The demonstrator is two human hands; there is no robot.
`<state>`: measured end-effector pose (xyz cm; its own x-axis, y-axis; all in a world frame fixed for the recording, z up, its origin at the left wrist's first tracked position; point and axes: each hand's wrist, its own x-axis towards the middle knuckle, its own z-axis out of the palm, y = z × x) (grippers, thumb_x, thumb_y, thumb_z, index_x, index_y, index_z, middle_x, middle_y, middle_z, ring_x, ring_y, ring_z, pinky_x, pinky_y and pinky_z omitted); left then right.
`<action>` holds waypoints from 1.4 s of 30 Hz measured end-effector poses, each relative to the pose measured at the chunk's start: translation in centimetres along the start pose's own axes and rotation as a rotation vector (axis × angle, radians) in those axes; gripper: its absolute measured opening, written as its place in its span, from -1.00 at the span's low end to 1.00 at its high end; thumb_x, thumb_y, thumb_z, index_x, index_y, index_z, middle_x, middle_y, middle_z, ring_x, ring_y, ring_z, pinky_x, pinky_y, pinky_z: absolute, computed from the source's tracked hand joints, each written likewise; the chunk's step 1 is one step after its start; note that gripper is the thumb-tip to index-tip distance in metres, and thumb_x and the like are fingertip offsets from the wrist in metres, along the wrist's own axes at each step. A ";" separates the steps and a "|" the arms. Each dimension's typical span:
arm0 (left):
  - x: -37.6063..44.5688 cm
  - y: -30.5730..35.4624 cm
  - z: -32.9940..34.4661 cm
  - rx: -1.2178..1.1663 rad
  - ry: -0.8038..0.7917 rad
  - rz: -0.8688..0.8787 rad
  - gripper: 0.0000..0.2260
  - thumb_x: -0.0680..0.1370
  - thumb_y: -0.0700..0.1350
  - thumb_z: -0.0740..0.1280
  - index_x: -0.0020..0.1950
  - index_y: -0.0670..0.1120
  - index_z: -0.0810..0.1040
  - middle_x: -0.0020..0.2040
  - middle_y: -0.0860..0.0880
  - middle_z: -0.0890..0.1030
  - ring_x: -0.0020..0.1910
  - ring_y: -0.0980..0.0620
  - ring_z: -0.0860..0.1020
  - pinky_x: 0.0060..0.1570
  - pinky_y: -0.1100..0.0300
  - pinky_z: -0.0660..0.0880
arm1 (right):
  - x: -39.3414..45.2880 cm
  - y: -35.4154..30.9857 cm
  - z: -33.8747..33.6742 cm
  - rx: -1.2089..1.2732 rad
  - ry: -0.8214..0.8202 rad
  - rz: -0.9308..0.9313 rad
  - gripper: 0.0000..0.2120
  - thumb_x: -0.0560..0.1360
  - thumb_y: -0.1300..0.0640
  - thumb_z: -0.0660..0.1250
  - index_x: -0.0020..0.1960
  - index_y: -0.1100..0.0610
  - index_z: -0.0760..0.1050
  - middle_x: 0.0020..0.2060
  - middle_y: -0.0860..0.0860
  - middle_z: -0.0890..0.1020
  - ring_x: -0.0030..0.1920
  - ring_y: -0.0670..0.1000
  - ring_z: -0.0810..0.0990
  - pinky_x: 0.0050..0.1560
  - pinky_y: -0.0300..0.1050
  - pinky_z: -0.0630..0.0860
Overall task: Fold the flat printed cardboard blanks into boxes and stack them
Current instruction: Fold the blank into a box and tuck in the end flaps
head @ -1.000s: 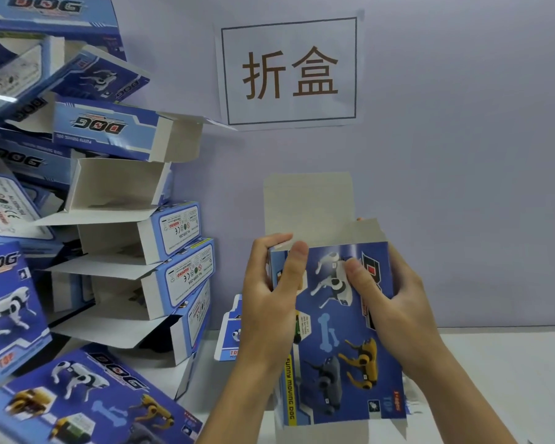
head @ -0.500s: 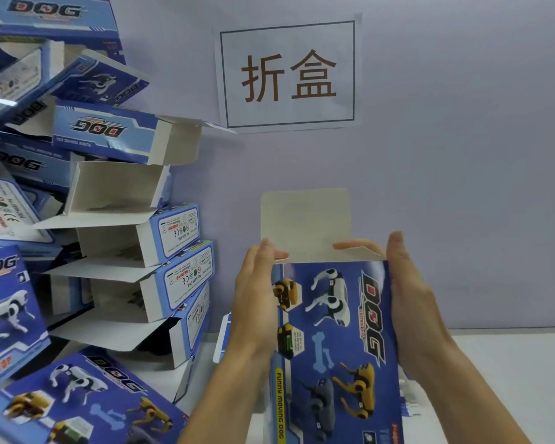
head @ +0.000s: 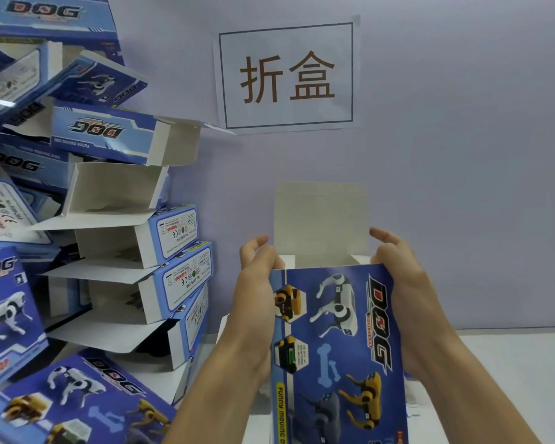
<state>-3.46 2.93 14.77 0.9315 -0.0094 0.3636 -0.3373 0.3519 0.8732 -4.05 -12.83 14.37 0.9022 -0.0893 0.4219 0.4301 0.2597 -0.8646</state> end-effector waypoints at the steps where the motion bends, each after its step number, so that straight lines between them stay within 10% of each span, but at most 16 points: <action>1: -0.2 0.2 0.2 -0.003 -0.011 -0.026 -0.77 0.65 -0.03 0.16 0.22 -0.10 0.48 -0.12 -0.25 0.67 -0.15 -0.24 0.69 -0.03 -0.24 0.60 | -0.1 -0.2 0.1 0.016 -0.048 0.006 -0.80 0.44 -0.02 0.26 0.04 -0.13 0.55 -0.34 0.12 0.61 -0.42 0.07 0.60 -0.38 -0.07 0.55; 4: -0.5 0.7 0.4 -0.032 0.015 -0.093 -0.64 0.64 0.05 0.19 0.17 -0.25 0.44 0.09 -0.47 0.52 0.15 -0.50 0.53 0.21 -0.46 0.38 | -0.2 -0.5 0.2 0.021 -0.130 0.030 -0.72 0.32 -0.05 0.25 -0.03 -0.13 0.61 -0.24 0.16 0.66 -0.35 0.11 0.64 -0.30 -0.03 0.58; 10: -0.2 0.3 0.2 -0.063 0.054 -0.001 -0.67 0.64 -0.12 0.14 0.03 0.25 0.62 -0.22 -0.17 0.44 -0.27 -0.12 0.54 -0.01 -0.21 0.44 | 0.0 -0.3 0.0 0.089 -0.061 0.040 -0.85 0.53 0.14 0.19 0.08 -0.01 0.45 -0.40 0.08 0.53 -0.49 0.05 0.56 -0.48 -0.13 0.51; 15: -0.4 0.7 0.3 -0.035 0.054 0.056 -0.74 0.63 -0.11 0.16 -0.10 0.10 0.61 -0.09 -0.21 0.54 -0.13 -0.26 0.50 0.01 -0.35 0.46 | 0.1 0.2 0.1 0.083 -0.038 0.006 -0.90 0.55 0.13 0.19 -0.05 -0.01 0.47 -0.37 0.10 0.57 -0.45 0.07 0.59 -0.46 -0.12 0.52; 20: -0.3 0.4 -0.4 0.018 0.100 0.148 -0.76 0.56 -0.12 0.17 -0.22 -0.03 0.57 -0.13 -0.17 0.65 -0.19 -0.12 0.62 -0.16 -0.03 0.54 | 0.1 1.1 0.2 0.053 -0.001 -0.071 -0.77 0.56 0.00 0.14 -0.14 0.04 0.51 -0.36 0.09 0.63 -0.40 0.12 0.62 -0.38 -0.10 0.53; 26: -0.4 0.5 -0.4 0.010 0.155 0.150 -0.68 0.62 -0.09 0.08 -0.16 -0.06 0.60 0.04 -0.24 0.67 -0.08 -0.26 0.63 -0.06 -0.26 0.56 | -0.3 1.1 0.1 0.083 -0.004 -0.115 -0.72 0.35 -0.09 0.18 -0.15 0.07 0.55 -0.34 0.11 0.64 -0.42 0.11 0.63 -0.47 -0.12 0.51; 34: -0.1 0.7 -0.9 -0.091 0.040 -0.019 -0.80 0.61 -0.10 0.18 0.00 -0.02 0.61 -0.10 -0.13 0.62 -0.27 -0.05 0.58 -0.29 0.10 0.52 | -0.5 0.2 -1.2 0.021 -0.375 -0.035 -0.37 0.39 0.14 0.38 0.30 -0.41 0.35 0.04 0.15 0.71 -0.08 0.28 0.71 -0.24 0.05 0.66; 39: 0.1 0.8 -1.6 -0.020 -0.104 -0.095 -0.72 0.62 0.01 0.17 0.19 -0.03 0.61 -0.04 -0.13 0.66 -0.21 -0.08 0.54 -0.16 0.03 0.43 | -0.3 -0.9 -2.6 0.089 -0.080 -0.080 -0.46 0.37 0.01 0.45 0.34 -0.02 0.46 -0.14 0.19 0.71 -0.26 0.19 0.71 -0.37 -0.02 0.62; 42: 0.4 0.8 -1.9 -0.018 -0.126 -0.099 -0.73 0.61 0.01 0.22 0.21 -0.04 0.60 -0.06 -0.11 0.69 -0.29 -0.05 0.61 -0.21 0.04 0.49 | -0.1 -1.6 -3.5 0.242 -0.055 0.038 -0.74 0.35 0.03 0.34 -0.10 0.15 0.70 -0.32 0.13 0.70 -0.42 0.09 0.68 -0.44 -0.13 0.61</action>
<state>-3.13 4.97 15.02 0.9350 -0.1620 0.3154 -0.2415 0.3601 0.9011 -4.70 -16.59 14.74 0.9117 -0.0241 0.4102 0.3695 0.4850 -0.7926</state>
